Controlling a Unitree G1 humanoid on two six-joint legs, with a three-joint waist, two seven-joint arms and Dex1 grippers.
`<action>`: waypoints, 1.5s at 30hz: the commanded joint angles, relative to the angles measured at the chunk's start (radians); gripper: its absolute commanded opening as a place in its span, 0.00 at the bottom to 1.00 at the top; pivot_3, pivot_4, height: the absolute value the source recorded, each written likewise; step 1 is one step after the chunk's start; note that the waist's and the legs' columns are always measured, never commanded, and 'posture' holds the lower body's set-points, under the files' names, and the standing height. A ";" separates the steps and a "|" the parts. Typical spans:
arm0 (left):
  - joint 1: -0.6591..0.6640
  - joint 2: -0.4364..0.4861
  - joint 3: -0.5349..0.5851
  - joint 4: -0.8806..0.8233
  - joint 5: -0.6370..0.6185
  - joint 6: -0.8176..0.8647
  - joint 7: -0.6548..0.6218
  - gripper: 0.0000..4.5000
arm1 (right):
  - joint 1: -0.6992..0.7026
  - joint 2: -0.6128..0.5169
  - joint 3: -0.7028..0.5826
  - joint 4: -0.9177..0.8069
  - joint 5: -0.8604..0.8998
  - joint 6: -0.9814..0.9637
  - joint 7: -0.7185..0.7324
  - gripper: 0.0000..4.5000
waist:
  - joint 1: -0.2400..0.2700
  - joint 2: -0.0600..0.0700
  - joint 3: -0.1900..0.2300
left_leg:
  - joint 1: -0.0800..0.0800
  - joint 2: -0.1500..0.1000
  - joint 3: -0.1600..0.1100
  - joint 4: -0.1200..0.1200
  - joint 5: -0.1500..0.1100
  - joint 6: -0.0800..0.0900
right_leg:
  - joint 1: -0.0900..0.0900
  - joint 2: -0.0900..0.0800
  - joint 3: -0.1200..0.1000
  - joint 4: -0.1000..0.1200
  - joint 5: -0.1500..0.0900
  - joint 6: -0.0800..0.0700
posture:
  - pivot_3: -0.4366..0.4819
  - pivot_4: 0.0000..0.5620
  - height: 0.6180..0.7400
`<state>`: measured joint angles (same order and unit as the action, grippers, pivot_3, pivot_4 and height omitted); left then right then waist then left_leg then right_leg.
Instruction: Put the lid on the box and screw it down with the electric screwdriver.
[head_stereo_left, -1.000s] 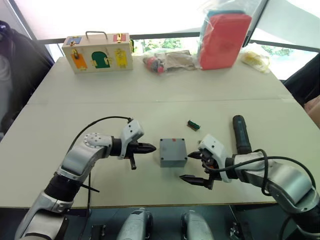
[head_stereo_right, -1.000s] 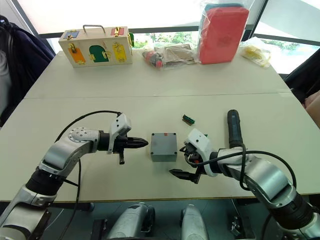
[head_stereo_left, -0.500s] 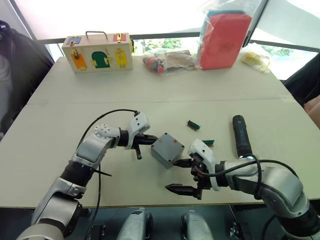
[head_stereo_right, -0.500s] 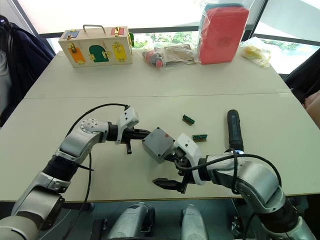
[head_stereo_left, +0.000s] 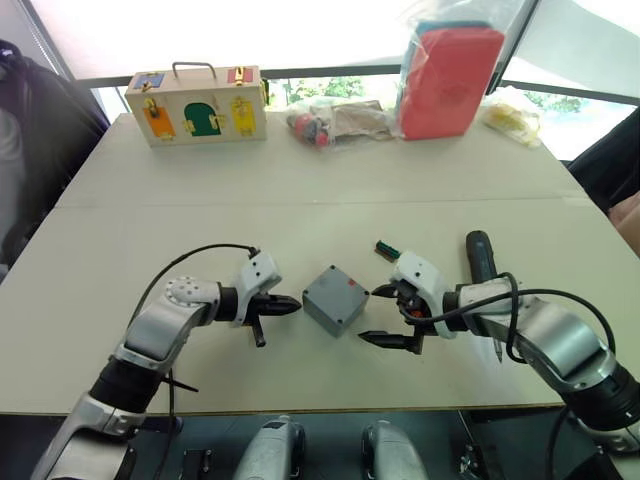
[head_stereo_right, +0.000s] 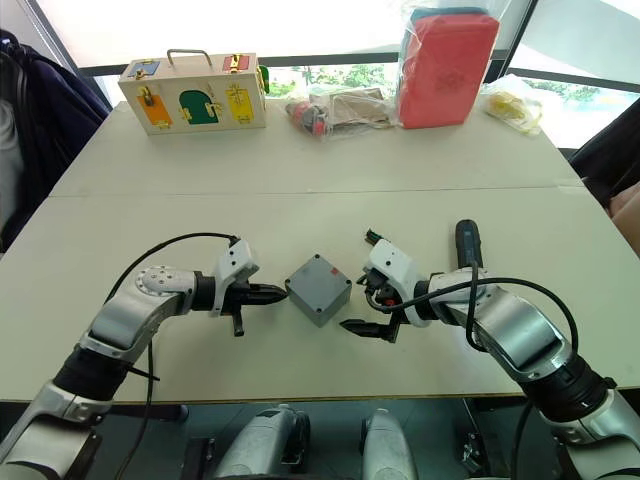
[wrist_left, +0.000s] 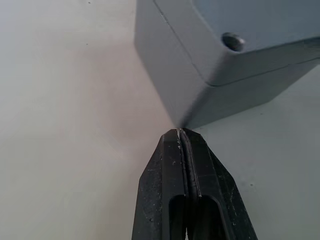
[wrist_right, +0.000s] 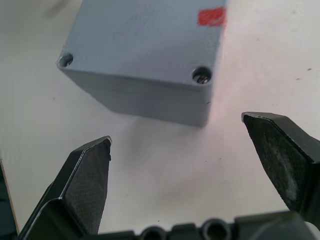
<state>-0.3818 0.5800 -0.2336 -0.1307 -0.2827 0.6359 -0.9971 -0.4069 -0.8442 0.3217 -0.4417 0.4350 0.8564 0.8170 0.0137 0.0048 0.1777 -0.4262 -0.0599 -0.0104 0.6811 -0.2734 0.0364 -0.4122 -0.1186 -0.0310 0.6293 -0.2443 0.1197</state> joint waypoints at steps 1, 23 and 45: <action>-0.010 -0.027 0.010 -0.050 -0.023 0.018 0.028 0.00 | -0.003 0.007 -0.011 -0.053 0.009 0.001 0.027 0.99 | 0.001 0.000 0.000 | 0.000 0.000 0.000 0.000 0.000 0.000 | 0.000 0.000 0.000 0.000 0.000 0.000 | 0.48 0.27 1.00; -0.045 0.023 0.037 -0.053 -0.045 0.021 -0.013 0.00 | 0.068 -0.051 -0.220 -0.183 0.096 0.109 0.039 0.99 | 0.000 0.000 0.000 | 0.000 0.000 0.000 0.000 0.000 0.000 | 0.000 0.000 0.000 0.000 0.000 0.000 | 0.48 0.27 1.00; -0.177 0.034 0.170 -0.158 -0.249 0.216 0.050 0.00 | -0.334 0.302 -0.219 0.823 -0.185 -0.384 -0.006 0.90 | -0.009 -0.003 0.001 | 0.001 0.000 0.002 0.000 0.005 -0.009 | -0.001 0.002 0.001 0.001 0.001 -0.001 | 0.48 0.27 1.00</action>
<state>-0.5587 0.6072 -0.0904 -0.2476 -0.5124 0.8467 -0.9583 -0.7162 -0.5468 0.1075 0.3664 0.2690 0.5089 0.7961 0.0049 0.0018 0.1790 -0.4255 -0.0595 -0.0084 0.6804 -0.2680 0.0276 -0.4132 -0.1161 -0.0298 0.6305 -0.2436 0.1188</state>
